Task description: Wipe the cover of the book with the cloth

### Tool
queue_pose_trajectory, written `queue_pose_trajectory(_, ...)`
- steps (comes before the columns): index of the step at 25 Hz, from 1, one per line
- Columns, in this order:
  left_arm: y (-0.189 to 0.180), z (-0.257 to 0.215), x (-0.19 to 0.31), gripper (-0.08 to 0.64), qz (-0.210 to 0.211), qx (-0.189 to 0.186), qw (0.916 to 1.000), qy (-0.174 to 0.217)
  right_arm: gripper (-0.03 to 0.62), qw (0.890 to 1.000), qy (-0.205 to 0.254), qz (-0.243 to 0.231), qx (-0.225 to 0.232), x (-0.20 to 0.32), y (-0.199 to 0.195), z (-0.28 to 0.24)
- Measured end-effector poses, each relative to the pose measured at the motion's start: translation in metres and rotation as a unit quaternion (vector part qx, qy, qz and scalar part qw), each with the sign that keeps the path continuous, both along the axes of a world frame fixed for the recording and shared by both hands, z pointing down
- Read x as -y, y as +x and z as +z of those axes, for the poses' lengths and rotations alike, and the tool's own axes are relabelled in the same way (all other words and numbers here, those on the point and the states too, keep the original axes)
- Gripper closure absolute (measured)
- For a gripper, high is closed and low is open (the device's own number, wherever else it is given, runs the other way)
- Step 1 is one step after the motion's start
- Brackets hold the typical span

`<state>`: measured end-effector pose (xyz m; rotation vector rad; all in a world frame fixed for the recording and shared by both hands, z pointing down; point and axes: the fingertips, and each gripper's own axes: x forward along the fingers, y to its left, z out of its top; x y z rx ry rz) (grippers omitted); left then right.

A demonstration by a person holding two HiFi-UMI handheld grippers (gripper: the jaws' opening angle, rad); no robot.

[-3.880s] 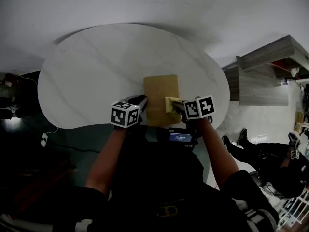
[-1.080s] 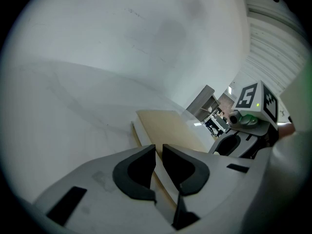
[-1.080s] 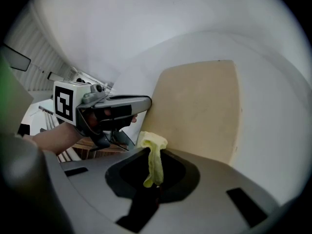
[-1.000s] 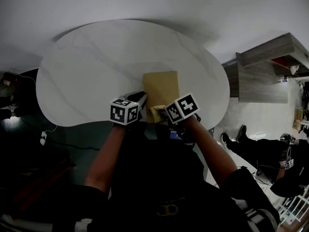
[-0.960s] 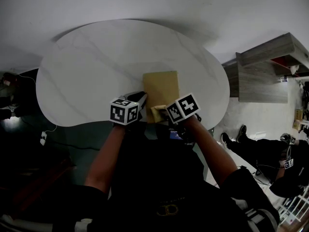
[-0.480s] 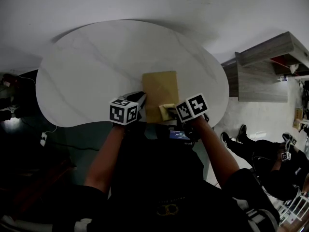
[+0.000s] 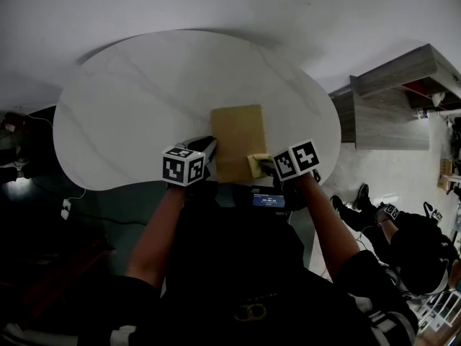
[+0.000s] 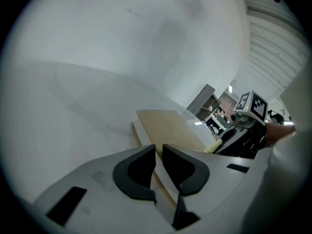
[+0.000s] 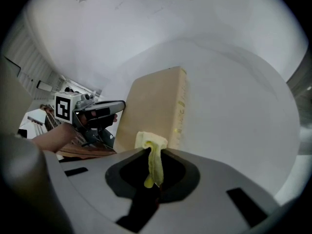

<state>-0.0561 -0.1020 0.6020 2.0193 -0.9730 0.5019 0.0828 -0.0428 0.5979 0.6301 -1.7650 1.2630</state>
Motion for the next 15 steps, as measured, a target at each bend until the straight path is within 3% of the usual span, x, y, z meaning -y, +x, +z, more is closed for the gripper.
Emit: queue_pose_trajectory(15,-0.001,0.0,0.0,0.512,0.002,0.002,1.0,-0.001,0.505,1.0,0.006,0.012,-0.008,0.003,0.014,-0.002)
